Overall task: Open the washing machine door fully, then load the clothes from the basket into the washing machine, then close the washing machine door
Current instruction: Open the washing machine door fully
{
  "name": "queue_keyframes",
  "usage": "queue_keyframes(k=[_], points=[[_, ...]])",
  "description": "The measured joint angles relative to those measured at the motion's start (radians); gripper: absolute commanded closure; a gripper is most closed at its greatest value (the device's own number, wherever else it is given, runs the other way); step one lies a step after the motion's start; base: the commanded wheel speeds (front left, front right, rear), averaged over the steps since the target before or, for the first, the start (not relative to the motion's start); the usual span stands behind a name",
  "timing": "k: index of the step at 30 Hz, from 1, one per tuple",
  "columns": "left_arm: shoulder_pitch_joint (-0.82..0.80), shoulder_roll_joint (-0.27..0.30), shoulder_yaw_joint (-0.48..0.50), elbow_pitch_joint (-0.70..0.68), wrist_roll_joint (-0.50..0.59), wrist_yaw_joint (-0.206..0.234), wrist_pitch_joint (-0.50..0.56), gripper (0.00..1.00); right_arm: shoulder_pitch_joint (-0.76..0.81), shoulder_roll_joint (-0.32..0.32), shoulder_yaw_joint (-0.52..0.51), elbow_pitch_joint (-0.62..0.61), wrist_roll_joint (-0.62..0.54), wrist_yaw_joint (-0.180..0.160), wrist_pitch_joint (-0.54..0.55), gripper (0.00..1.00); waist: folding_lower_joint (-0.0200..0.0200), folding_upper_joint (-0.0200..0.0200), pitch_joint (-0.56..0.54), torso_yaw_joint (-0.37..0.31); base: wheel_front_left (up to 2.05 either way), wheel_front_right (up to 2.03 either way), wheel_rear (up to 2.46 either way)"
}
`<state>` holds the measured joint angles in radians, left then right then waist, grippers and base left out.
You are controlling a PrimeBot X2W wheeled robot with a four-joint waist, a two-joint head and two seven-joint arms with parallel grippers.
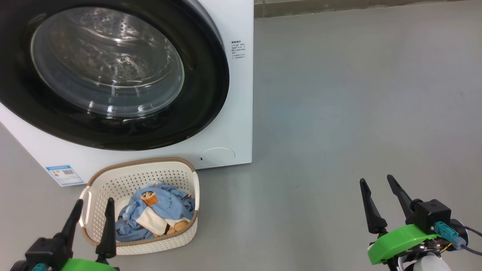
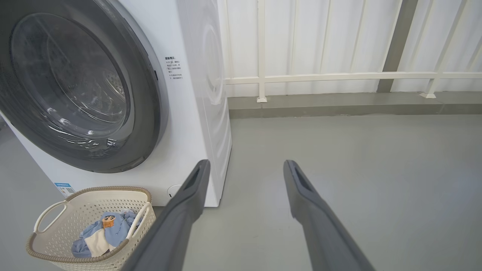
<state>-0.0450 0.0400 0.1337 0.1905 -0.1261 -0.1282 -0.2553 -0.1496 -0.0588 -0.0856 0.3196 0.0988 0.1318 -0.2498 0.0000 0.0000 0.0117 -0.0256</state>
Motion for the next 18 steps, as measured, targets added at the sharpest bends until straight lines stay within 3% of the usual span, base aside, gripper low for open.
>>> queue_keyframes(k=[18], points=[[0.008, 0.0, -0.019, -0.03, 0.008, 0.0, 0.0, 0.0, -0.005, 0.002, -0.003, 0.004, 0.075, 0.0, 0.0, 0.0, 0.0, 0.0, 0.007, 0.007, 0.0, 0.0, 0.0]])
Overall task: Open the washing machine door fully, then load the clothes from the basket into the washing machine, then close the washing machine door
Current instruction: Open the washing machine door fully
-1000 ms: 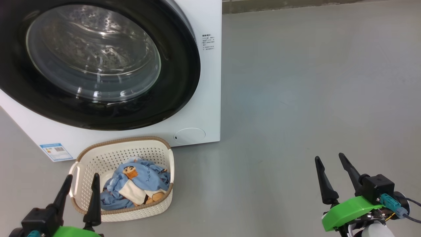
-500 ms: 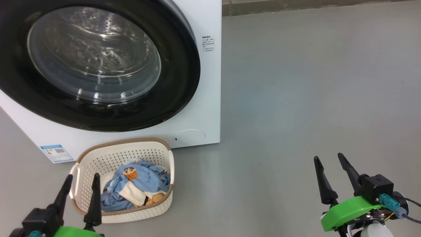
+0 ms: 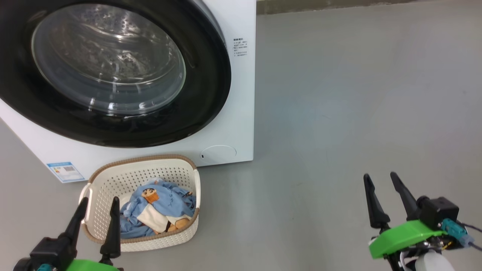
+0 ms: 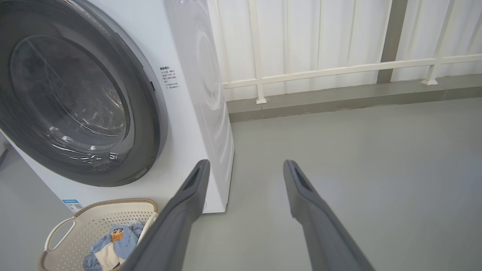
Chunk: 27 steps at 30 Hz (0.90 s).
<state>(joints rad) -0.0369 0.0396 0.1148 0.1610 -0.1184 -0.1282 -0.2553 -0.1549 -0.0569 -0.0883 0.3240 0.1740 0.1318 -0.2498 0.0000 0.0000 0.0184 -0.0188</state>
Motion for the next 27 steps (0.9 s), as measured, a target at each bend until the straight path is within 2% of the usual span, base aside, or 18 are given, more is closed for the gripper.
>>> queue_keyframes(k=[7, 12, 16, 22, 27], points=[[0.015, 0.0, -0.008, -0.01, 0.0, 0.0, 0.0, 0.0, -0.082, -0.017, 0.01, -0.004, 0.044, 0.0, 0.0, 0.0, 0.0, 0.0, 0.025, 0.004, 0.0, 0.0, 0.0], [0.011, -0.001, -0.011, -0.015, -0.001, 0.0, 0.0, 0.0, -0.156, -0.061, 0.016, -0.011, 0.086, 0.0, 0.0, 0.0, 0.0, 0.0, 0.051, 0.008, 0.0, 0.0, 0.0], [0.009, -0.001, -0.021, -0.008, -0.001, 0.0, 0.0, 0.0, -0.218, -0.072, 0.023, -0.016, 0.153, 0.0, 0.0, 0.0, 0.0, 0.0, 0.073, 0.013, 0.0, 0.0, 0.0], [0.002, -0.001, -0.023, 0.002, -0.001, 0.0, 0.0, 0.0, -0.303, -0.065, 0.034, 0.01, 0.318, 0.0, -0.005, 0.0, 0.0, 0.0, 0.099, 0.015, 0.0, 0.0, 0.0], [-0.01, -0.001, -0.03, 0.002, 0.0, 0.0, 0.0, 0.0, -0.345, -0.035, 0.012, 0.072, 0.558, 0.0, -0.005, 0.0, 0.0001, 0.0, 0.114, 0.015, 0.0, 0.0, 0.0]])
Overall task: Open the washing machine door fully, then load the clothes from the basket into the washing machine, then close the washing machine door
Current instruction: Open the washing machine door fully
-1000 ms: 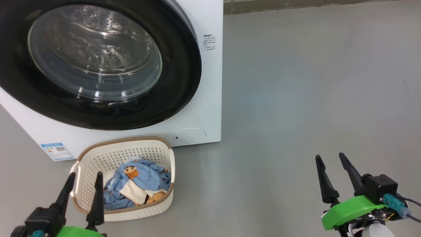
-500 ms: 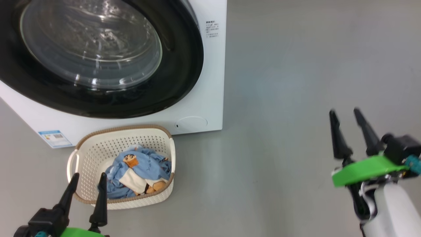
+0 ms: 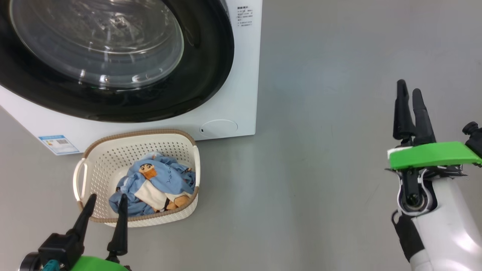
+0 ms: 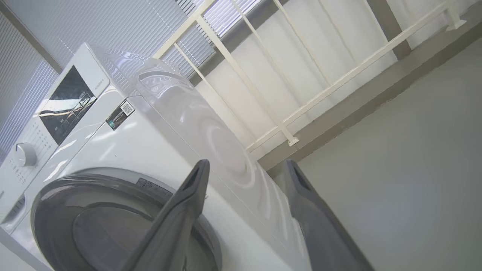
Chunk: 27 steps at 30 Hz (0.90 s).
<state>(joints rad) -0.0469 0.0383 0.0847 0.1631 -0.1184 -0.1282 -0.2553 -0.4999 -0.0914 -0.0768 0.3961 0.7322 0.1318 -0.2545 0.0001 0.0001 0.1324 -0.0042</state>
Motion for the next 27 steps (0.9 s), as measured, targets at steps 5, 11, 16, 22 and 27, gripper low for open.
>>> queue_keyframes(k=[5, 11, 16, 22, 27], points=[[-0.003, 0.0, -0.007, 0.0, 0.0, 0.0, 0.0, 0.0, -0.056, 0.013, -0.031, 0.057, 0.245, 0.0, 0.018, 1.0, -0.0001, 0.0, 0.019, 0.0, 0.0, 0.0, 0.0], [-0.033, 0.0, -0.018, 0.0, 0.0, 0.0, 0.0, 0.0, -0.135, 0.012, -0.037, 0.1, 0.43, 0.0, 0.124, 1.0, -0.0001, 0.0, 0.051, 0.005, 0.0, 0.0, 0.0], [-0.043, 0.0, -0.029, 0.0, 0.0, 0.0, 0.0, 0.0, -0.191, -0.007, -0.026, 0.139, 0.528, 0.0, 0.269, 1.0, 0.0, 0.0, 0.079, 0.011, 0.0, 0.0, 0.0], [-0.075, -0.001, -0.049, 0.0, 0.0, 0.0, 0.0, 0.0, -0.291, -0.031, -0.023, 0.205, 0.608, 0.0, 0.426, 1.0, 0.0, 0.0, 0.116, 0.022, 0.0, 0.0, 0.0], [-0.105, -0.001, -0.081, -0.001, -0.002, 0.0, 0.0, 0.0, -0.392, -0.042, -0.021, 0.233, 0.686, 0.0, 0.569, 1.0, 0.0, 0.0, 0.16, 0.036, 0.0, 0.0, 0.0]])
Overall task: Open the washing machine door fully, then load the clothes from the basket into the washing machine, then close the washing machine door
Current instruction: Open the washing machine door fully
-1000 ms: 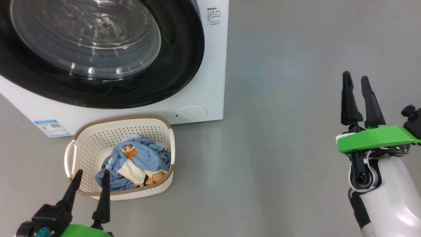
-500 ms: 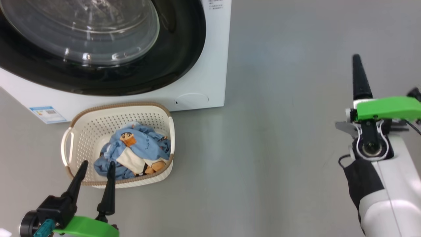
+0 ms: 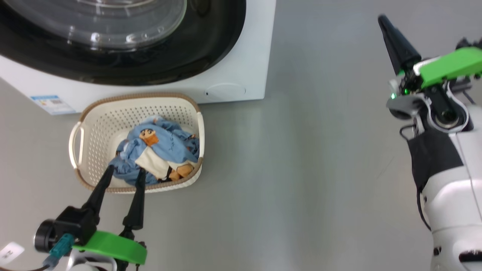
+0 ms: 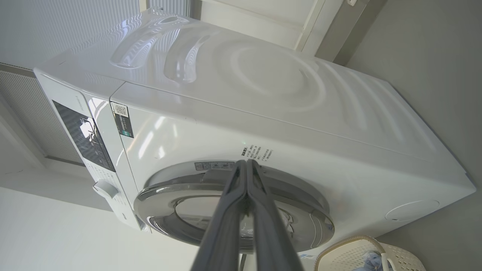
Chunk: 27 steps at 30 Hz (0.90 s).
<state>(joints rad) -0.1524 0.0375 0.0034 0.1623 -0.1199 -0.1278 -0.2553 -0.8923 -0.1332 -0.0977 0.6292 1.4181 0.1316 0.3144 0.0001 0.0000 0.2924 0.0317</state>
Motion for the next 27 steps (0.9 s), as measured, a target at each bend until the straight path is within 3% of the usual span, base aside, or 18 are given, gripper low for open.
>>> queue_keyframes(k=[9, 27], points=[[-0.049, 0.0, -0.057, -0.003, -0.01, 0.009, 0.0, 0.0, -0.131, -0.004, -0.013, 0.057, 0.072, 0.0, 0.117, 1.0, 0.0, 0.0, 0.065, 0.034, 0.0, 0.0, 0.0], [-0.141, -0.002, -0.148, -0.044, -0.048, 0.04, 0.0, 0.0, -0.408, -0.029, 0.025, 0.217, 0.036, -0.002, 0.2, 1.0, 0.0, 0.0, 0.188, 0.124, 0.0, 0.0, 0.0]])
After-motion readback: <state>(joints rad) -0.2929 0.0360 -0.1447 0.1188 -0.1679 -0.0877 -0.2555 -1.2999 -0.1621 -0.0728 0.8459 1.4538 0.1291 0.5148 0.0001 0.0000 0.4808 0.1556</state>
